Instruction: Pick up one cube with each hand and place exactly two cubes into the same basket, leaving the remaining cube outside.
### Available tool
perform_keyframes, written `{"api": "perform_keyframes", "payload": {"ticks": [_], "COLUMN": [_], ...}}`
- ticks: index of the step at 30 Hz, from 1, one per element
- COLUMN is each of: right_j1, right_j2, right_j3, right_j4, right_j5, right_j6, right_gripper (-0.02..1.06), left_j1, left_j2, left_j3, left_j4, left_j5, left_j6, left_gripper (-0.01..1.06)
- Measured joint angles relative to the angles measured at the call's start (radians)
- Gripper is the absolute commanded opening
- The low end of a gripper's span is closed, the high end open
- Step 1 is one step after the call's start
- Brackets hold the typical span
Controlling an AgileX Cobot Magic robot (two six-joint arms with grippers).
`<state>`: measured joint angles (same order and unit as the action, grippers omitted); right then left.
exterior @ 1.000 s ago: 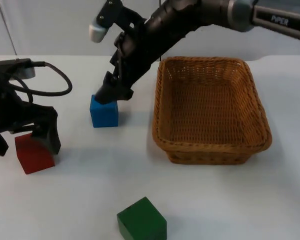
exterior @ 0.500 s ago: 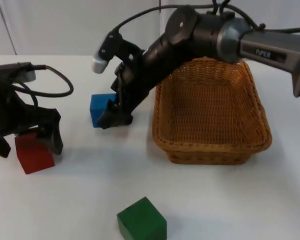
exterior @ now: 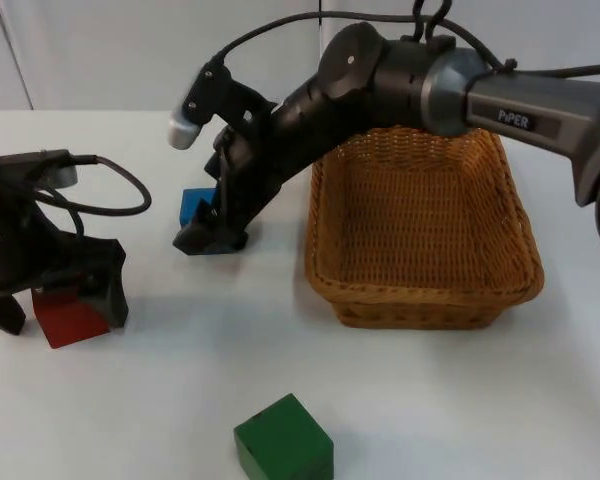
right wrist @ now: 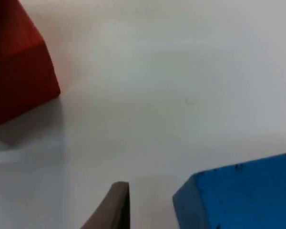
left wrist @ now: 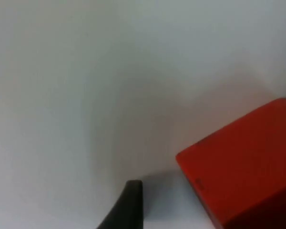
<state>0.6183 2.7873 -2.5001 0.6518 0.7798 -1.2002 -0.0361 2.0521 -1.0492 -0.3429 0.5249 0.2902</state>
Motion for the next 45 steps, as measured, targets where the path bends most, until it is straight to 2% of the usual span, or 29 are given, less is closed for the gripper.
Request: {"api": "perform_keyframes", "payload": {"ticks": [12,15,16,20,21,22,25,26,28,31,32,36,45], "right_j1": [0.000,0.000,0.000,0.000,0.000,0.000,0.000,0.000,0.000,0.000,0.000,0.000,0.000], "right_j2": [0.047,0.047,0.047,0.047,0.047,0.047,0.047,0.047,0.047,0.047,0.047,0.044,-0.031], "right_j3": [0.000,0.000,0.000,0.000,0.000,0.000,0.000,0.000,0.000,0.000,0.000,0.000,0.000], "right_j4": [0.000,0.000,0.000,0.000,0.000,0.000,0.006,0.006,0.008,0.008,0.008,0.008,-0.003], "right_j5": [-0.023,-0.032,-0.038,-0.050,-0.055,-0.063,-0.077,-0.079,-0.081,-0.081,-0.081,-0.052,0.036], "right_j6": [0.000,0.000,0.000,0.000,0.000,0.000,0.002,0.002,0.004,0.004,0.004,0.004,0.019], "right_gripper": [1.00,0.87,0.87,0.60,0.60,0.46,0.16,0.16,0.00,0.00,0.00,0.00,0.00], "left_j1": [0.000,0.000,0.000,0.000,0.000,0.000,0.000,0.000,0.000,0.000,0.000,0.000,0.000], "left_j2": [0.001,0.001,0.001,0.001,0.001,0.001,0.001,0.001,0.001,0.001,0.001,0.001,-0.024], "left_j3": [-0.002,-0.002,-0.002,-0.002,-0.002,-0.002,-0.002,-0.002,-0.002,-0.002,-0.002,-0.002,-0.002], "left_j4": [0.000,0.000,0.000,0.000,0.000,0.000,0.000,0.000,0.000,0.000,0.000,0.000,-0.001], "left_j5": [0.000,0.000,0.000,0.000,0.000,0.000,0.000,0.000,0.002,0.009,0.012,0.023,0.062], "left_j6": [0.000,0.000,0.000,0.000,0.000,0.000,0.000,0.000,0.000,0.000,0.000,-0.002,-0.002], "left_gripper": [0.94,0.94,0.94,0.94,0.94,0.94,0.87,0.87,0.71,0.42,0.42,0.01,0.00]}}
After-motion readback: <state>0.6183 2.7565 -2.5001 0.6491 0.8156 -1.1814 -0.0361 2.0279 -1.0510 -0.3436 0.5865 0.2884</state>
